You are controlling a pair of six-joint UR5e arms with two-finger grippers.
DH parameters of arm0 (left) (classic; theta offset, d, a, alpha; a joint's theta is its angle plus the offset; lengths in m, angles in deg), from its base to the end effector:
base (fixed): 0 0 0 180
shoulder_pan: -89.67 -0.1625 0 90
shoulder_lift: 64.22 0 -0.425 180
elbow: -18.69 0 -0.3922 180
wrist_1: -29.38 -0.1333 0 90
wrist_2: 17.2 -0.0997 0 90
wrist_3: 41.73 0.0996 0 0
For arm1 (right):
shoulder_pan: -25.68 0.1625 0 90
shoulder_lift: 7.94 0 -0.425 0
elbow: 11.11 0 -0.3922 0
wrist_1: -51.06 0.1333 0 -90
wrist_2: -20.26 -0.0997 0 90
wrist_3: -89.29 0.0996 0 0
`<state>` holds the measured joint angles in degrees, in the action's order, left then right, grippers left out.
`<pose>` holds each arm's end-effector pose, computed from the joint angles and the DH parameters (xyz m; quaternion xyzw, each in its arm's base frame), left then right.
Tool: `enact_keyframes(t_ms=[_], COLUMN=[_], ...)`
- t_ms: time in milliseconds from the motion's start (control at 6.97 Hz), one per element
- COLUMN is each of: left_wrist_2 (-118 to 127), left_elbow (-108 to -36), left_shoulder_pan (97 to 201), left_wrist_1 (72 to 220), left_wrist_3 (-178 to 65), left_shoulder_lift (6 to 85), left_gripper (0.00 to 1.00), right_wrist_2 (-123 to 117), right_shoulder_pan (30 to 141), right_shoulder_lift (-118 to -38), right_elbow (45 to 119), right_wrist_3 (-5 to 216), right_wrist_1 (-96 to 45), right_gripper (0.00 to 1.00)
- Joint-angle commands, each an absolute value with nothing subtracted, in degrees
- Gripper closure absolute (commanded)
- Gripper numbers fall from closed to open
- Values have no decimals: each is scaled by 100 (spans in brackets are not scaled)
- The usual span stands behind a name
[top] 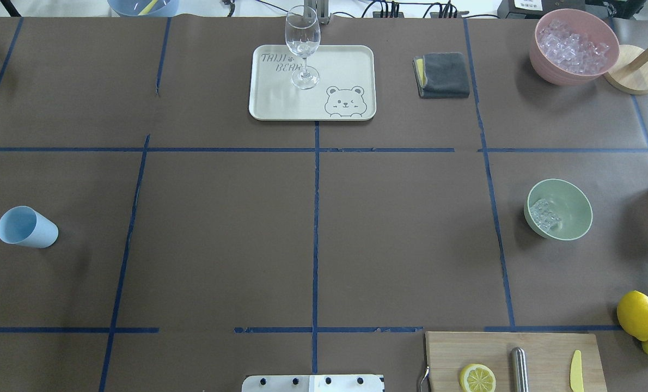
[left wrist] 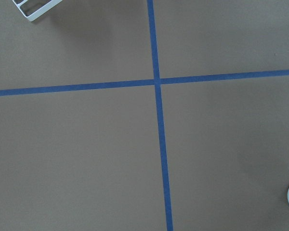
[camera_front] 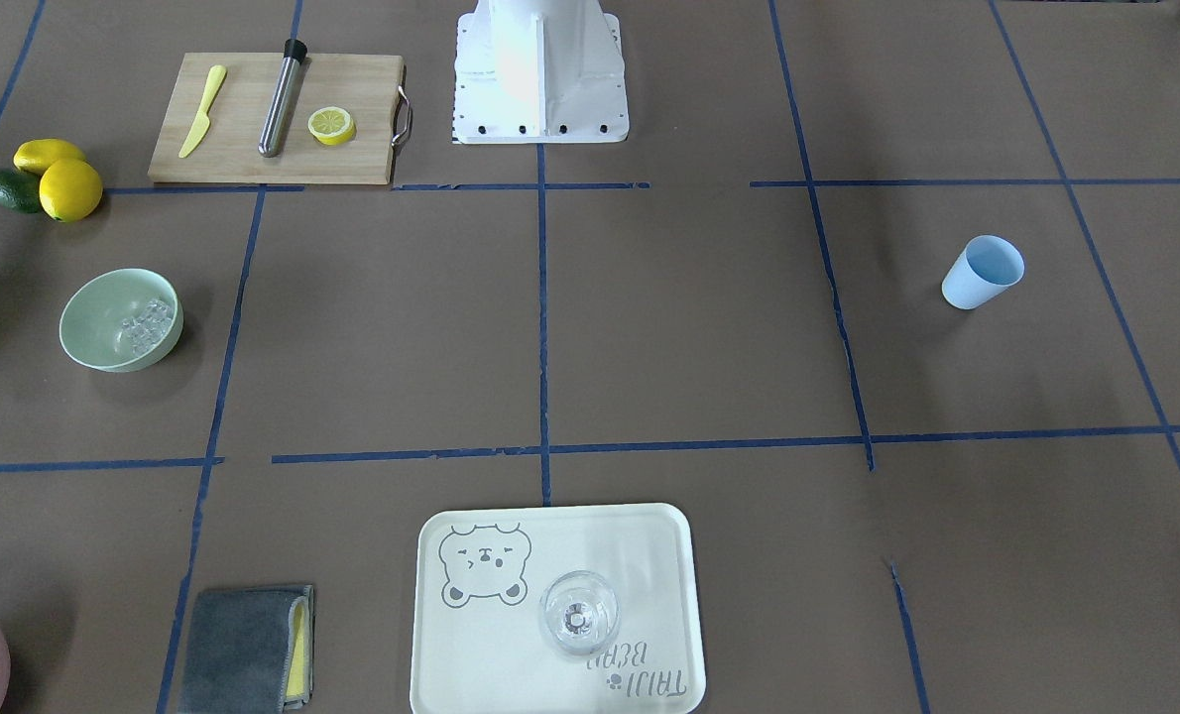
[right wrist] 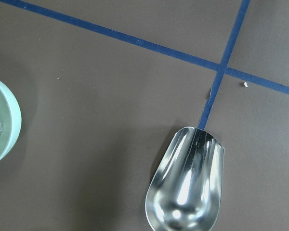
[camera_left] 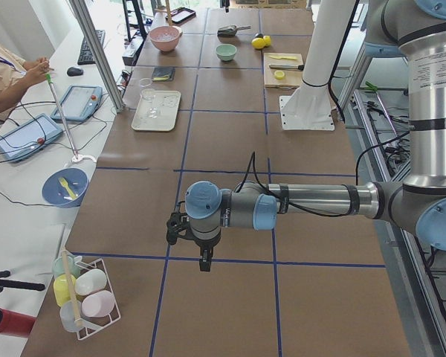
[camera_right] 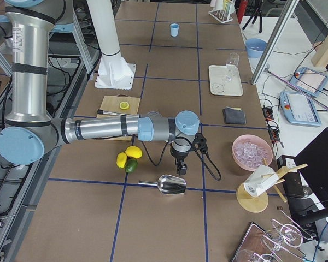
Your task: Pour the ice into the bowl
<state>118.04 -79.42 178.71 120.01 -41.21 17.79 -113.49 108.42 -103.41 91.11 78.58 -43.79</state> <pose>-0.0553 -0.4347 0.6514 0.0046 0.3846 0.0144 0.9229 0.0069 -0.4555 0.6081 0.0266 -0.3719 -0.1510 0.9155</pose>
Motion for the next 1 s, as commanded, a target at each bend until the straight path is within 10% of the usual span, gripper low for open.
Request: enact_keyframes(t_ms=[0, 861], left_wrist_2=[11806, 11841], left_elbow=[-8176, -8179], left_shoulder_pan=[17800, 17739], left_wrist_1=[11499, 11928], left_wrist_3=[-4121, -4112], left_shoulder_lift=[1804, 1760], left_gripper=[0, 0], right_wrist_2=[-11386, -11404], right_shoulder_pan=[10839, 10839], right_shoulder_lift=[-10348, -10409], right_elbow=[9067, 8961], right_wrist_3=[7883, 8340], right_wrist_1=[-4351, -4351], right_gripper=[0, 0])
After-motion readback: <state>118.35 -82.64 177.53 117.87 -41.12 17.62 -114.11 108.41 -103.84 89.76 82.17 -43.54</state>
